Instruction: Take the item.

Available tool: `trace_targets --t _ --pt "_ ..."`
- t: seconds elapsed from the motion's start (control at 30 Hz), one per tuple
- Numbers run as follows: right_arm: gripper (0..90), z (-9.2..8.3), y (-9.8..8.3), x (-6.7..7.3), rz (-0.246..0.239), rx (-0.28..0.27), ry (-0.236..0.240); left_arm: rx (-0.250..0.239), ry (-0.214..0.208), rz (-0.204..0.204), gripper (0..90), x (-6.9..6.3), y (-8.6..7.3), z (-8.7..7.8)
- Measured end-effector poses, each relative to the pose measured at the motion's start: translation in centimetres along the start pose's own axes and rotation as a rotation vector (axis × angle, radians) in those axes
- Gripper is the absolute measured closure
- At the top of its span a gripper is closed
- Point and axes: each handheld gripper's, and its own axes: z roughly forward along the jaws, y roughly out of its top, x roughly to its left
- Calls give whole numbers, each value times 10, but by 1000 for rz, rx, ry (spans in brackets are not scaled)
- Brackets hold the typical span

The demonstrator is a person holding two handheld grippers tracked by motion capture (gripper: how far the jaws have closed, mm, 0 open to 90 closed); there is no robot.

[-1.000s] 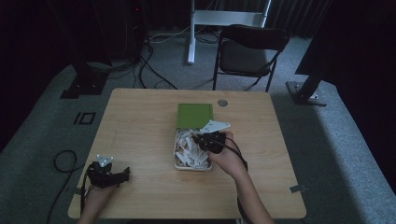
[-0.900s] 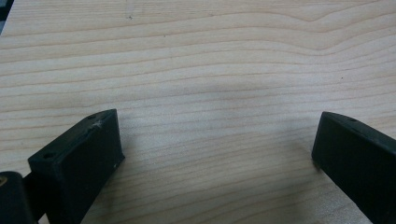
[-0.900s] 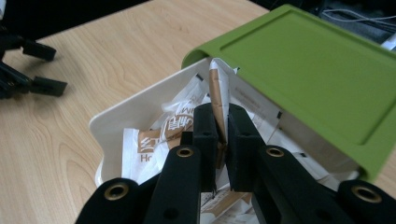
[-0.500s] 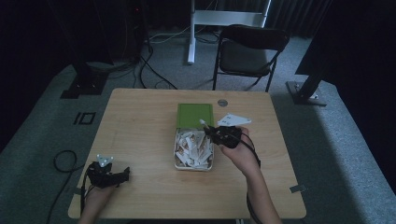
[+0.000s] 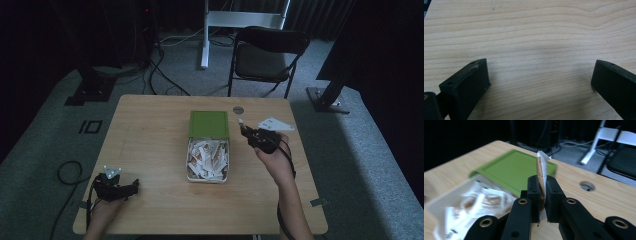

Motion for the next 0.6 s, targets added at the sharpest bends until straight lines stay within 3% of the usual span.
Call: trace_targets --t 0.33,0.6 --pt "839 4 -28 -38 29 43 -154 2 0 0 24 0 0 0" --pt "839 20 -55 -67 85 86 -216 3 0 0 24 0 0 0"
